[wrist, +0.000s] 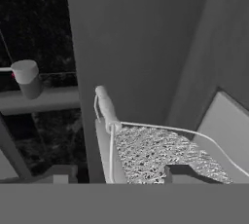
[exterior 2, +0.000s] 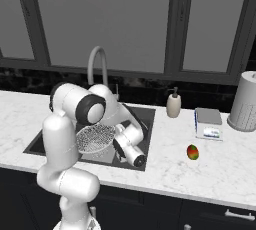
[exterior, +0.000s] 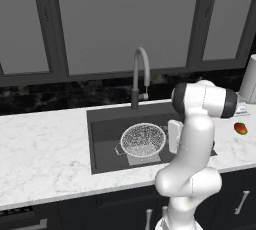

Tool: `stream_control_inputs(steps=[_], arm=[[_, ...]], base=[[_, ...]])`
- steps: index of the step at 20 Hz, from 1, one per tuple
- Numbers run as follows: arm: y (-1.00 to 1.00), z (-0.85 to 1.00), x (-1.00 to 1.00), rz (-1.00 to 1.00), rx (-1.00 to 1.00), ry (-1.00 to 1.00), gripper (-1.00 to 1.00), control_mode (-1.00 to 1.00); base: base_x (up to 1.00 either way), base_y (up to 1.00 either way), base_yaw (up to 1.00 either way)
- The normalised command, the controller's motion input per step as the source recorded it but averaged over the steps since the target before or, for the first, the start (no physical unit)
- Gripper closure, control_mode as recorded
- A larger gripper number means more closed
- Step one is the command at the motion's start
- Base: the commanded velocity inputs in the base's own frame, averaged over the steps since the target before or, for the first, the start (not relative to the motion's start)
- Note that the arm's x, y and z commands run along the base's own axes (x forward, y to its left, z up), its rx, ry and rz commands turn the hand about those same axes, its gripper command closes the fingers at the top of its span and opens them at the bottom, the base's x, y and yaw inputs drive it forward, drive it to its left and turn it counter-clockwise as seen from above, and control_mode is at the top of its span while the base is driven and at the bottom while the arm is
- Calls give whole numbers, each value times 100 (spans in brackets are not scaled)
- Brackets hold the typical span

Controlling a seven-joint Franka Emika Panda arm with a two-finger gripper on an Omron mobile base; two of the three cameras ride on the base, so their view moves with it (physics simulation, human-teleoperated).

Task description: Put the colander in the sink, put the mango in the colander, and turn on the sink faucet and pour water over the colander.

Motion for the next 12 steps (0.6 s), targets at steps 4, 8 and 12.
stream_control_inputs(steps=[4, 8, 12], arm=[[-1, 26, -86, 3, 0, -15, -100, -100], [-9, 42, -85, 0, 0, -23, -100, -100], [-24, 53, -42, -4, -7, -16, -100, -100]], base=[[0, 0, 0], [0, 0, 0], [0, 0, 0]])
